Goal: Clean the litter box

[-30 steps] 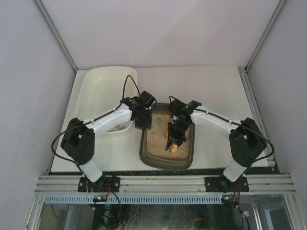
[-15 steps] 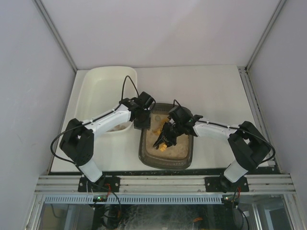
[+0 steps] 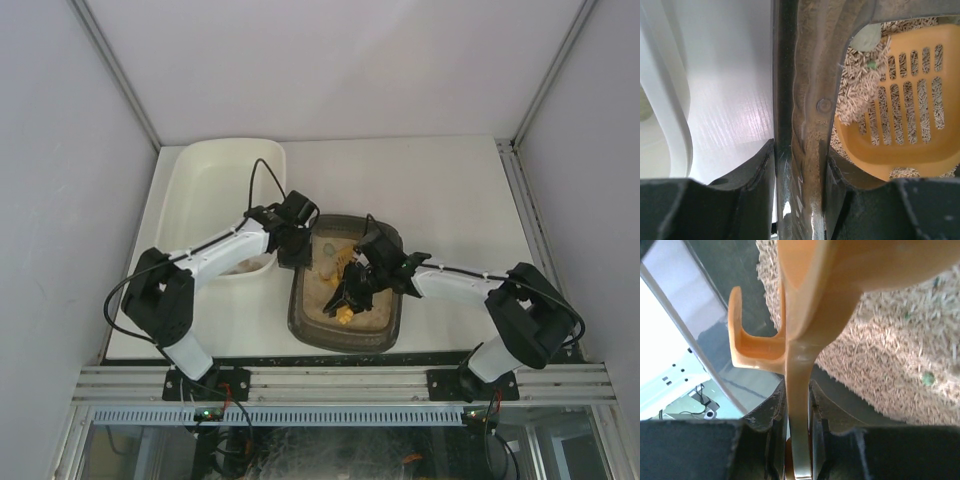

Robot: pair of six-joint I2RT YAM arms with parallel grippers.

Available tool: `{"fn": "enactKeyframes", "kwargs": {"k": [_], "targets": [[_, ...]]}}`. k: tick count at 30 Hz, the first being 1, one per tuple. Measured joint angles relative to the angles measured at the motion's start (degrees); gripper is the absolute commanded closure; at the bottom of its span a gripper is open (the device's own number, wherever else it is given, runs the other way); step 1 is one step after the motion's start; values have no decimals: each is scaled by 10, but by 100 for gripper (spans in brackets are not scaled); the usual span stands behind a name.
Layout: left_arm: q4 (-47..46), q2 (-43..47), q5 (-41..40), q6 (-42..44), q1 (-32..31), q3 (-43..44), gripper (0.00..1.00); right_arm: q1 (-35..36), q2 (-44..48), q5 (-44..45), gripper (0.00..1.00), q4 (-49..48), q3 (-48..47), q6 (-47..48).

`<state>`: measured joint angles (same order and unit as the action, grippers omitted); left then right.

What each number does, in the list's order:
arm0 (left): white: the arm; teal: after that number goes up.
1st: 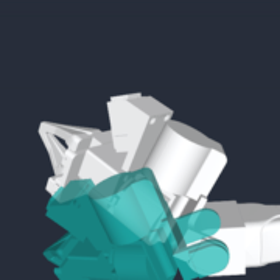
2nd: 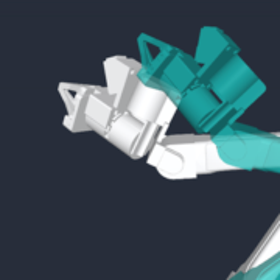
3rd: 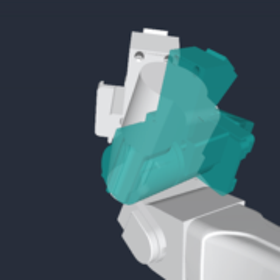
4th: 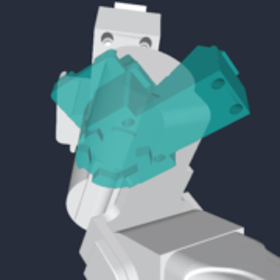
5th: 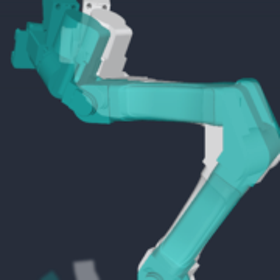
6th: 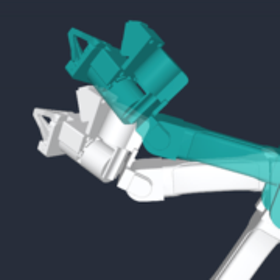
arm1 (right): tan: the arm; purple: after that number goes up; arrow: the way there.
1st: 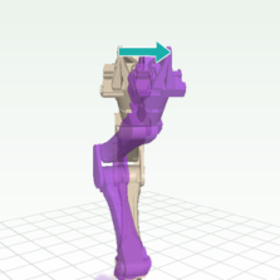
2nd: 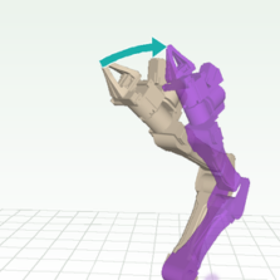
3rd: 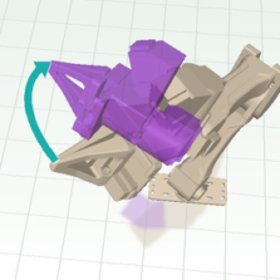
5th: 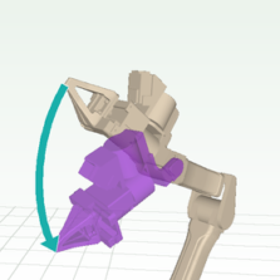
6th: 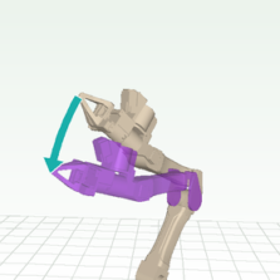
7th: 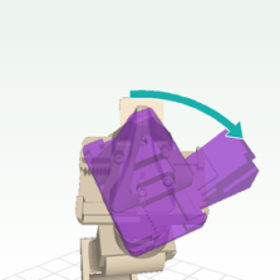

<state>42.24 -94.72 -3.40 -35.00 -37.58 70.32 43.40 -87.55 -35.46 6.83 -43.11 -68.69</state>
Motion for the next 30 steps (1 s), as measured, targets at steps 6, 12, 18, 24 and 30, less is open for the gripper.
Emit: {"fn": "enactKeyframes", "kwargs": {"k": [6,12,18,24,30], "targets": [[-29,-1,40,-16,23,-28,85,15,7,10,100,214,-95,64],[-58,-19,69,-49,24,-31,83,26,7,48,100,381,-191,144],[-83,-19,70,-71,11,-48,81,31,-19,104,100,485,-232,213],[-104,-5,71,-91,3,-68,80,63,-58,212,100,590,-278,269],[-105,-5,71,-95,-2,-68,81,132,-105,341,100,673,-352,307]]}}
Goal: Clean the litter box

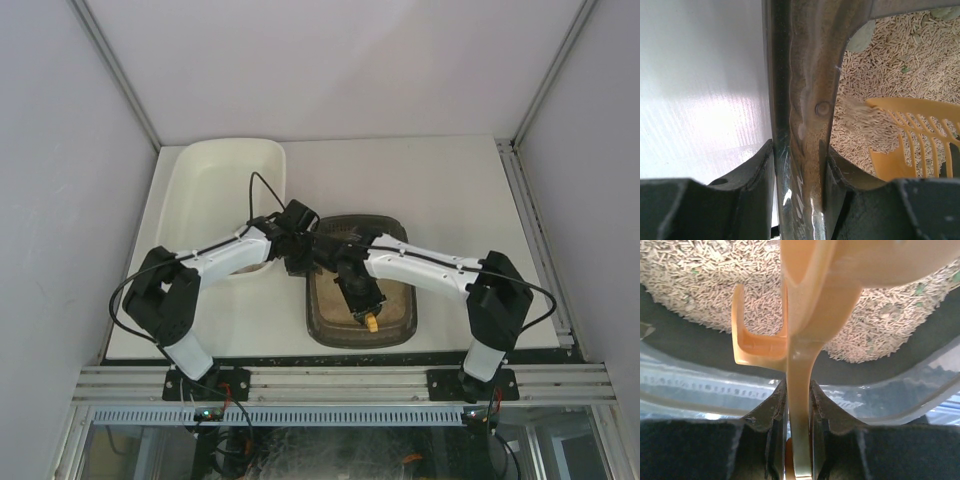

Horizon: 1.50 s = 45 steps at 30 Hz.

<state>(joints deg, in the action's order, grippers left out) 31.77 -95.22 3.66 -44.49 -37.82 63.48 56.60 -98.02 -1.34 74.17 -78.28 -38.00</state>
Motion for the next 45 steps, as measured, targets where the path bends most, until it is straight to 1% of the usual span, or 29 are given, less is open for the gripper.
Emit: {"fn": "enactKeyframes", "kwargs": {"k": [5,10,14,24,25,26,27,29,30,31,34,41,45], "targets": [[0,0,-1,0,0,0,83,28,-31,72,100,21,-16,16],[0,0,-3,1,-1,0,83,31,-47,130,100,41,-18,23],[0,1,-3,2,0,0,83,28,-61,174,100,33,-23,23],[-5,5,-2,2,1,-4,83,15,-75,188,100,-29,-23,32],[-6,5,-2,1,1,-5,78,14,-76,188,100,-37,-22,33],[-7,5,-1,1,1,-6,72,13,-77,188,100,-48,-21,34],[-7,5,0,1,1,-6,62,11,-77,186,100,-56,-20,36],[-8,5,2,2,3,-7,36,7,-77,180,100,-64,-15,38],[-9,5,2,3,4,-7,26,4,-77,176,100,-68,-12,38],[-10,9,9,3,6,-7,18,2,-77,174,100,-73,-9,40],[-24,27,24,2,14,-7,1,-8,-73,173,100,-80,3,37],[-10,39,42,6,24,11,0,-14,-50,160,100,-103,36,37],[0,40,58,16,48,40,0,-14,-47,152,100,-115,49,38]]}}
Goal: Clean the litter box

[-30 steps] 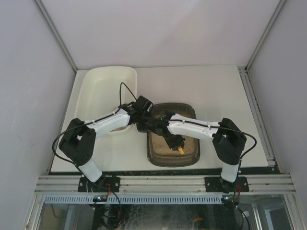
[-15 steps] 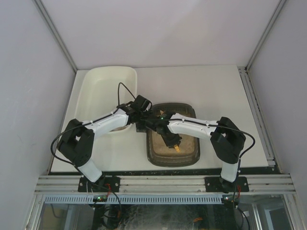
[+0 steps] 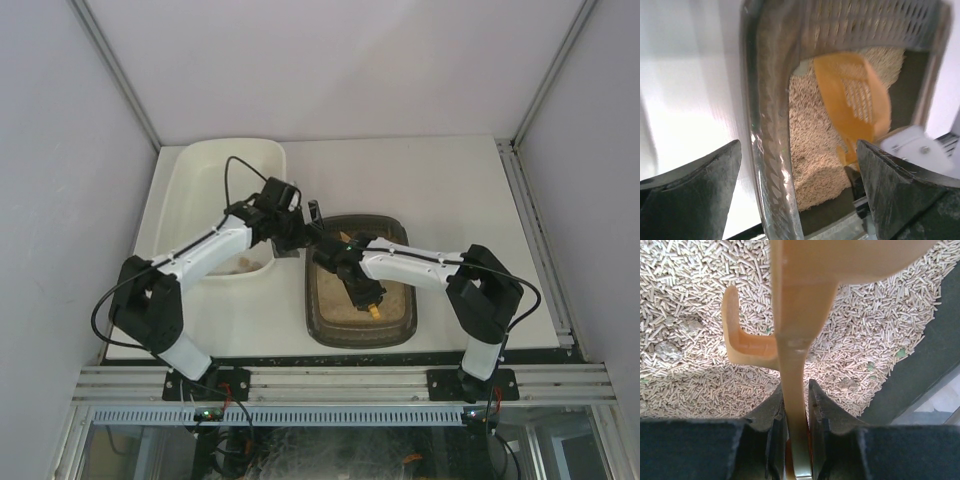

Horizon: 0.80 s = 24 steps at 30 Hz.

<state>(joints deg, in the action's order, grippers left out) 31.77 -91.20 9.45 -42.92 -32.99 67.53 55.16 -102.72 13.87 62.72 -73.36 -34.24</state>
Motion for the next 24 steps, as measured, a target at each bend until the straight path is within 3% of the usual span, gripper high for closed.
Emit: {"fn": "enactKeyframes", "kwargs": {"k": [13,24], "targets": [[-37,60,75,-14,252,36,0,-16,0,-33,100,-23,3,43],[-38,94,86,-9,323,34,0,-33,0,-47,100,-35,6,79]]}}
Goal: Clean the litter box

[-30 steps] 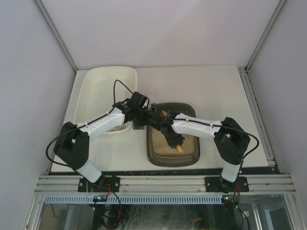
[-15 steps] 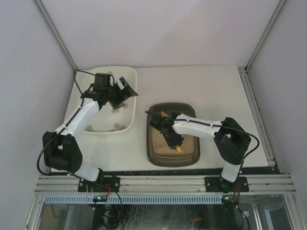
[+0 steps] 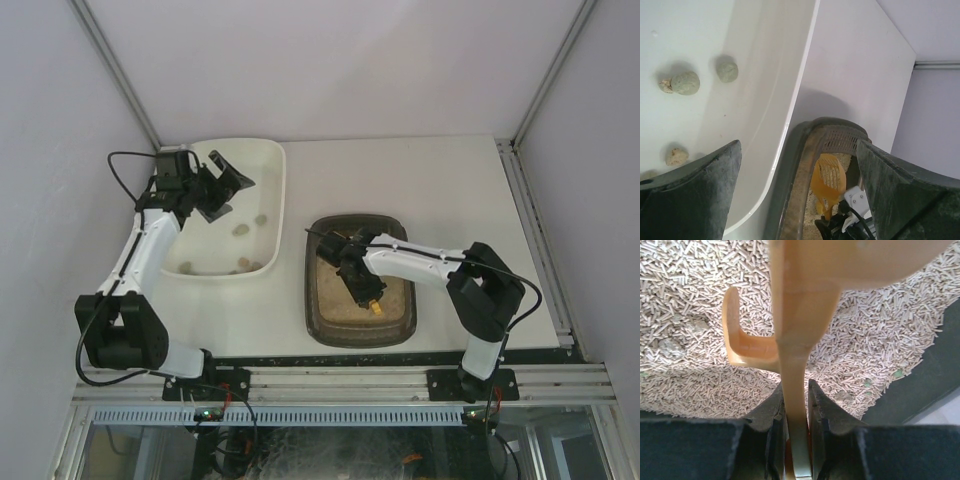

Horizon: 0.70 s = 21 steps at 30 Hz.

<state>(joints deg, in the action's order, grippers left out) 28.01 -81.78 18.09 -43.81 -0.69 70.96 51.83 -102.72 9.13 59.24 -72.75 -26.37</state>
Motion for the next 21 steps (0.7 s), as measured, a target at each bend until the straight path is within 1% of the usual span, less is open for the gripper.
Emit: {"fn": "enactKeyframes", "kwargs": {"k": [4,12,17,21], "targets": [[-4,0,3,5,6,-4,1,12,0,39,100,1,0,3],[-11,0,5,9,7,-47,0,31,0,104,100,4,0,14],[-22,1,7,9,7,-59,0,33,0,108,100,-8,0,30],[-33,2,10,9,7,-67,0,28,2,79,100,-34,10,36]]}}
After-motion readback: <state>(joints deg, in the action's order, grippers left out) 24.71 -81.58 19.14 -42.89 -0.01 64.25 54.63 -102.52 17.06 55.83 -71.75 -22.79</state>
